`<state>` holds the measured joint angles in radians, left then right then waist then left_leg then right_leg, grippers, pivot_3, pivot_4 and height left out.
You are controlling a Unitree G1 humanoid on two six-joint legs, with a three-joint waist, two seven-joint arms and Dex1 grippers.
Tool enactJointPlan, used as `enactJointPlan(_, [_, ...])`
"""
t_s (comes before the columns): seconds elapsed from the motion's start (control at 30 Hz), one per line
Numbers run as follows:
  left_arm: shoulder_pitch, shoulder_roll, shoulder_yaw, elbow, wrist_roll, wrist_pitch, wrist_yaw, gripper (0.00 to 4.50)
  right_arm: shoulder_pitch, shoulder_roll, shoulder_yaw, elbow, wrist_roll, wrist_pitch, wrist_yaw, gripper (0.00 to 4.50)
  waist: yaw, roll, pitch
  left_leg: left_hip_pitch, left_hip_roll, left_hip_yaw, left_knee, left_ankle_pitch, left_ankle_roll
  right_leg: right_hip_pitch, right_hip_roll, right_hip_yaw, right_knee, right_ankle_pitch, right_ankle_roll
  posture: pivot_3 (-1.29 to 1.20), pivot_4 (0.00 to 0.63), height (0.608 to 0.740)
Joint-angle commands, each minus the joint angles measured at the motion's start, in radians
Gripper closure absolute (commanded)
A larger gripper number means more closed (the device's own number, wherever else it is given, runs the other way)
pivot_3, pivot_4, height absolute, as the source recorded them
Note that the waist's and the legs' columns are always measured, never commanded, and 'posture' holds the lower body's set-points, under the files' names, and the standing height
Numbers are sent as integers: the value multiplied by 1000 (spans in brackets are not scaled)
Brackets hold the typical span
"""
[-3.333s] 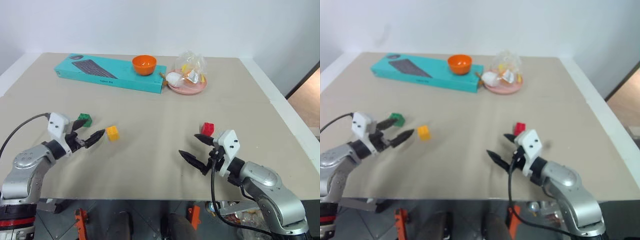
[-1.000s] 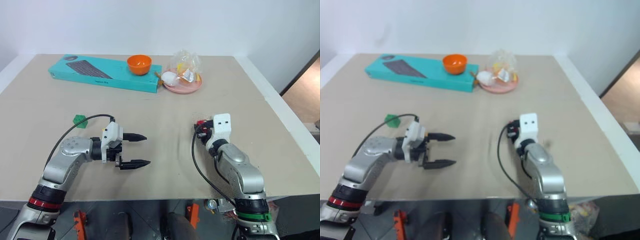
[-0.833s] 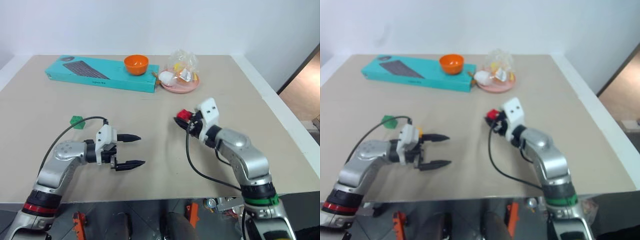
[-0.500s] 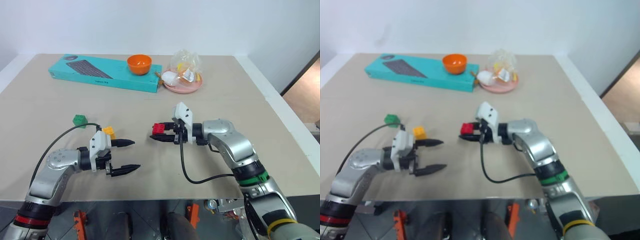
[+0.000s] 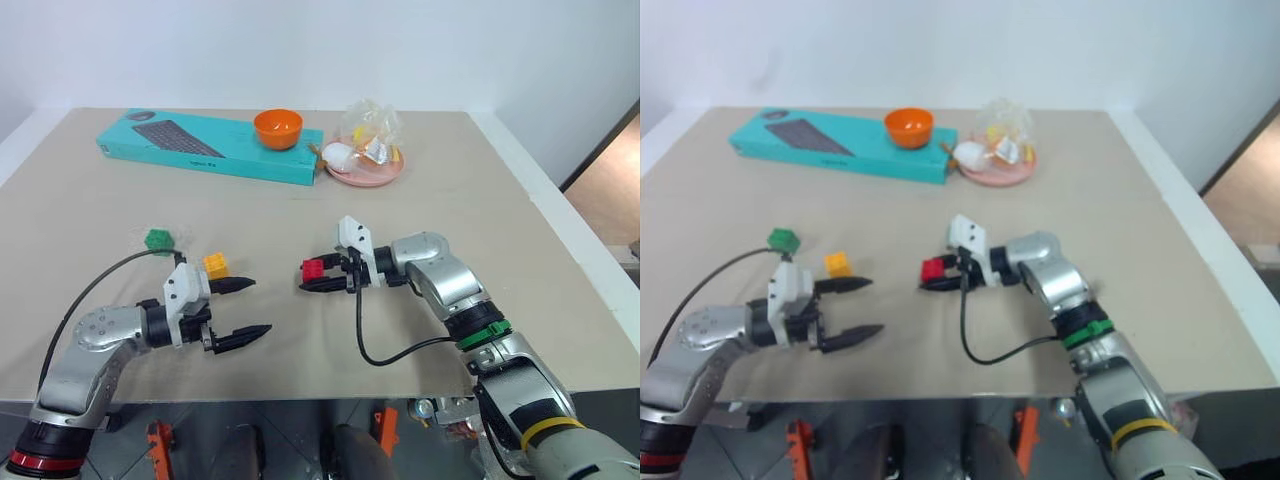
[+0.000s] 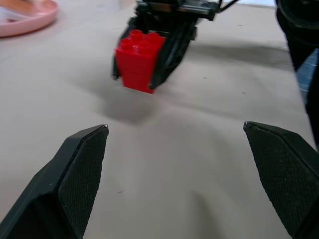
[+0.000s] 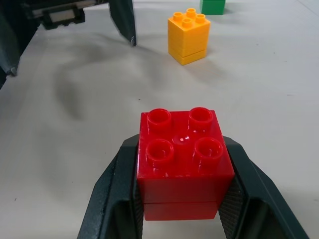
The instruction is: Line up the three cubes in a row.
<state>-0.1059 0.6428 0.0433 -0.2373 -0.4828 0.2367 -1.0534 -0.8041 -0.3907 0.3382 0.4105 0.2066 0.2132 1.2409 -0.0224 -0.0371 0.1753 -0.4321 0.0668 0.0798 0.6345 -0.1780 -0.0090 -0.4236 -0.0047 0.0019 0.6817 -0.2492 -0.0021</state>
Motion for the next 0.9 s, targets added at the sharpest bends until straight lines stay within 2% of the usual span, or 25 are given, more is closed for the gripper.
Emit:
enactJointPlan(0.03, [2, 0, 23, -34, -1, -22, 16, 0, -33, 7, -25, 21, -6, -29, 21, 3216, 0, 0, 0, 0, 0, 0, 0, 0, 0, 0, 0, 0, 0, 0, 0, 0, 150, 740])
enactJointPlan(0.43, [-14, -12, 3, -34, 13, -24, 43, 0, -45, 32, -45, 122, -26, -106, 21, 3216, 0, 0, 0, 0, 0, 0, 0, 0, 0, 0, 0, 0, 0, 0, 0, 0, 150, 740])
enactJointPlan(0.5, [-18, -14, 0, -32, 14, -25, 46, 0, -45, 34, -48, 128, -32, -112, 19, 2164, 0, 0, 0, 0, 0, 0, 0, 0, 0, 0, 0, 0, 0, 0, 0, 0, 150, 740])
enactJointPlan(0.7, [-31, -22, -4, -15, 22, -29, 47, 0, -22, 22, -66, 71, -22, -98, 22, 173, 0, 0, 0, 0, 0, 0, 0, 0, 0, 0, 0, 0, 0, 0, 0, 0, 150, 740])
enactJointPlan(0.9, [-28, -39, 12, -10, 29, -30, 74, 0, 7, 2, -94, -61, 4, -51, 6, 77, 0, 0, 0, 0, 0, 0, 0, 0, 0, 0, 0, 0, 0, 0, 0, 0, 150, 740])
